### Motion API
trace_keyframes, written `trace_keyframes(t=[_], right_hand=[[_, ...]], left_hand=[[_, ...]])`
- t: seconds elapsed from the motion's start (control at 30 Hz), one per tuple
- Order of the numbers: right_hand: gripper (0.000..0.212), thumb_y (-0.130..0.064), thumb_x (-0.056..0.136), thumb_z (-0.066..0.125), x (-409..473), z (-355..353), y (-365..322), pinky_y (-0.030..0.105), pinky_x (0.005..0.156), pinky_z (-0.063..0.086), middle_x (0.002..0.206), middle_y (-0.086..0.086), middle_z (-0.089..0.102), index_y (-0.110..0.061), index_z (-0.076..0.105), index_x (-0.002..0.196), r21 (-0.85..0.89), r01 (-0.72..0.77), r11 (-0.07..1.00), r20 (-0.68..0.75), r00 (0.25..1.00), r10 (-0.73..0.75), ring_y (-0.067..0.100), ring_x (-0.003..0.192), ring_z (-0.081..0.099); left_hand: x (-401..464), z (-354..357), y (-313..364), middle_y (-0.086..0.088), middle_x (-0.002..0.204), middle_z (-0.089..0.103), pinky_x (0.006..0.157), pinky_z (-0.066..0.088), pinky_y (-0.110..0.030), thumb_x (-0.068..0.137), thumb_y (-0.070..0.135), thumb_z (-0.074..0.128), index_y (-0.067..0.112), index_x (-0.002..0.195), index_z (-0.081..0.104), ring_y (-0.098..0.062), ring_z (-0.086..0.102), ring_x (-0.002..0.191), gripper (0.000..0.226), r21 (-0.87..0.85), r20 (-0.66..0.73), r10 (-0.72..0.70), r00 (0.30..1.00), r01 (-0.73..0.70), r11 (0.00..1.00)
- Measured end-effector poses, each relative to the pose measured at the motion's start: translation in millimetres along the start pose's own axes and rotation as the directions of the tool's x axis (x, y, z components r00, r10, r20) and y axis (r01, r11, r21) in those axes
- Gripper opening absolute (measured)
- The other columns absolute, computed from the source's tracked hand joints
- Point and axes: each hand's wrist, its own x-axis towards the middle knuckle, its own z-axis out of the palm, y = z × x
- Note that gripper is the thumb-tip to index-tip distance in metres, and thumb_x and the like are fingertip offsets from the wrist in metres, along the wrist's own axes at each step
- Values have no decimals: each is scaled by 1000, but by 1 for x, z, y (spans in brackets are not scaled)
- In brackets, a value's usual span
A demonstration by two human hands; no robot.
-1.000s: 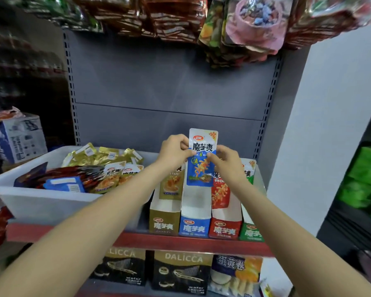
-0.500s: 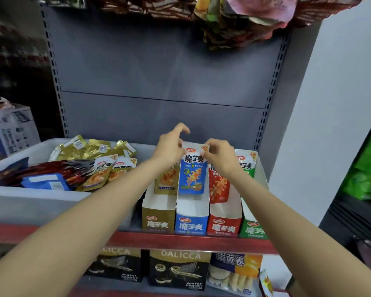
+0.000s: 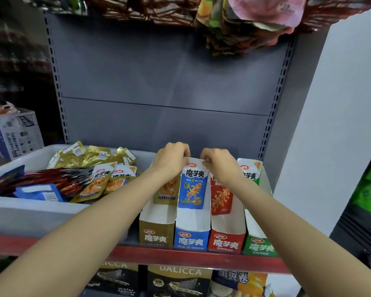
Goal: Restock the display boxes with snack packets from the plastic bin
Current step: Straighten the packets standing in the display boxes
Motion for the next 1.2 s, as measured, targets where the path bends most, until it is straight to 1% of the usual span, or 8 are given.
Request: trace_keyframes(t=[0.1,0.17,0.3,0.47,0.63,0.77,1.0,1.2], right_hand=[[15,-8,92,50,4,0,4,40,76,55,94,7,68,-13,64,95,122,-38,992,8,999,37,26,87,64],[15,-8,92,52,6,1,6,42,77,55,93,6,69,-13,66,95,138,-41,990,15,999,39,24,87,64],[17,-9,92,50,6,3,4,44,77,55,97,9,68,-14,65,97,91,-55,994,17,998,53,29,88,63],[21,-10,93,48,6,2,-3,41,76,53,107,9,60,-12,63,108,-56,-33,998,-11,999,32,26,97,58],[20,-8,92,48,4,2,-6,38,70,52,102,9,64,-13,62,105,-77,-58,995,7,998,59,28,92,61],[24,-2,91,46,7,1,-6,45,73,56,100,10,68,-16,64,99,21,-92,996,37,995,91,30,88,65],[23,-4,94,43,9,0,-8,42,73,57,105,10,68,-15,61,105,-8,-103,995,80,991,104,29,91,65],[19,-8,94,49,8,0,-11,41,75,56,106,10,65,-12,62,106,-66,-95,993,54,994,99,28,91,64]], left_hand=[[1,0,-2,-2,98,69,79,55,-40,92,22,58,20,93,64,-22,64,91,7,-45,8,-10,1000,10,999],[1,0,-2,-2,99,69,78,54,-37,92,23,57,19,95,65,-22,63,92,9,-43,7,-11,1000,11,999],[1,2,2,-3,101,67,75,50,-35,92,24,56,19,97,65,-24,62,92,11,35,-51,-12,999,13,999],[0,4,8,-6,109,57,80,46,-35,93,17,54,16,104,64,-24,57,100,15,180,-140,77,987,-51,982],[0,0,7,-4,106,61,79,46,-34,92,14,54,17,98,67,-22,59,98,14,121,-102,52,993,-40,992],[0,-4,6,-2,104,66,80,44,-34,93,17,54,17,96,68,-23,59,99,15,46,-73,6,997,-3,999],[4,0,10,-6,105,67,83,50,-37,93,14,55,15,98,68,-25,61,98,14,40,-40,-39,998,40,998],[5,-1,13,-6,107,66,80,48,-35,92,12,55,14,100,69,-24,60,99,17,117,-77,5,997,4,993]])
